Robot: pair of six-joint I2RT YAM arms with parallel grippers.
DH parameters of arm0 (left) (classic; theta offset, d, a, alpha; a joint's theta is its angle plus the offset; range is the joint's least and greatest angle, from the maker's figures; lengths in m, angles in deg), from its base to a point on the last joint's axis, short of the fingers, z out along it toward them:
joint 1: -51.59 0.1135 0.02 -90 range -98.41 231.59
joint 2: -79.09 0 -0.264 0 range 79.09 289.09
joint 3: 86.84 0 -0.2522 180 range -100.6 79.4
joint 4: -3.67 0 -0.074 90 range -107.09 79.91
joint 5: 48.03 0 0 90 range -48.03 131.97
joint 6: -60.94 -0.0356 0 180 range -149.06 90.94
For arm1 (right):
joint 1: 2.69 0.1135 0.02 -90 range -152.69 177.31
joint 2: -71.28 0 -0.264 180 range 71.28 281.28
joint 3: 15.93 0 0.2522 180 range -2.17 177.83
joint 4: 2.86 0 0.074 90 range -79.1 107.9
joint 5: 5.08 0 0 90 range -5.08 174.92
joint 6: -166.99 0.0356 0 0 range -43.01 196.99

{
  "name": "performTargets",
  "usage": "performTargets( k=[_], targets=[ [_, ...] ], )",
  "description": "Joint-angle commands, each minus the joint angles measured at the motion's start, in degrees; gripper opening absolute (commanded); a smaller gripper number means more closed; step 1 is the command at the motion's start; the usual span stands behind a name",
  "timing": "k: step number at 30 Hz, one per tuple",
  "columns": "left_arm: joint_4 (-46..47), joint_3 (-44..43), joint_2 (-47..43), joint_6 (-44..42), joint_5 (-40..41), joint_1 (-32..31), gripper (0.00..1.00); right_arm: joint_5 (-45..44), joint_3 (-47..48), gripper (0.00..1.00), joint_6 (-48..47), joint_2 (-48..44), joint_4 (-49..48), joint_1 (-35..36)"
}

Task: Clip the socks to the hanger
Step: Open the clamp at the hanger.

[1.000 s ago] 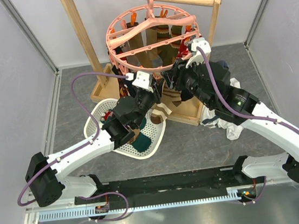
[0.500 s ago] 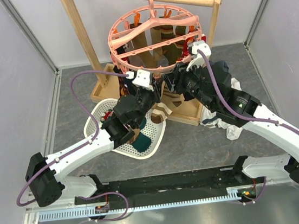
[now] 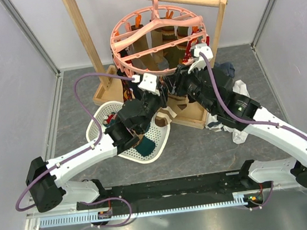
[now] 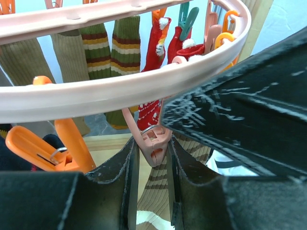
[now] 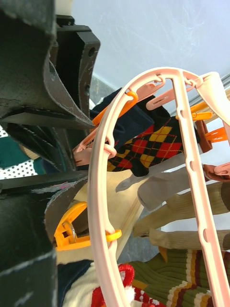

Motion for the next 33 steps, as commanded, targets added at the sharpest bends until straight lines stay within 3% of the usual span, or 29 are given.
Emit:
performTargets(
  k=[1, 6, 11, 17, 19, 21, 27, 33],
  targets=[
    [-0.04, -2.41, -1.42, -0.61, 1.42, -1.28, 0.02, -1.35, -0.33, 0.46, 1.23, 1.18, -5.02, 0.38],
    [-0.04, -2.50, -1.42, -0.96, 1.60, -1.90, 0.02, -3.81, -0.95, 0.42, 2.20, 1.97, -5.29, 0.39],
    [-0.04, -2.15, -1.77, -1.57, 1.78, -2.34, 0.03, -5.13, -1.83, 0.28, 2.29, 1.97, -5.55, 0.47],
    [1.45, 1.19, -4.31, -2.97, 0.55, -2.08, 0.21, -5.48, -2.00, 0.07, -0.35, 0.21, -5.11, 0.38],
    [3.12, 3.55, -6.15, -3.77, -2.07, -1.72, 0.34, -5.57, -2.00, 0.00, -1.40, -0.40, -4.58, 0.38],
    [3.83, 4.88, -7.39, -5.08, -4.63, -0.94, 0.44, -5.22, -1.91, 0.00, -2.10, -0.93, -4.14, 0.30],
    [2.51, 7.35, -10.56, -3.77, -21.92, 5.12, 0.56, -3.91, -1.13, 0.00, -4.66, -1.98, -2.74, 0.30],
    [2.07, 5.24, -9.68, -3.86, -28.45, 7.15, 0.59, -2.06, -0.86, 0.00, -5.10, -2.07, -2.21, 0.30]
  ],
)
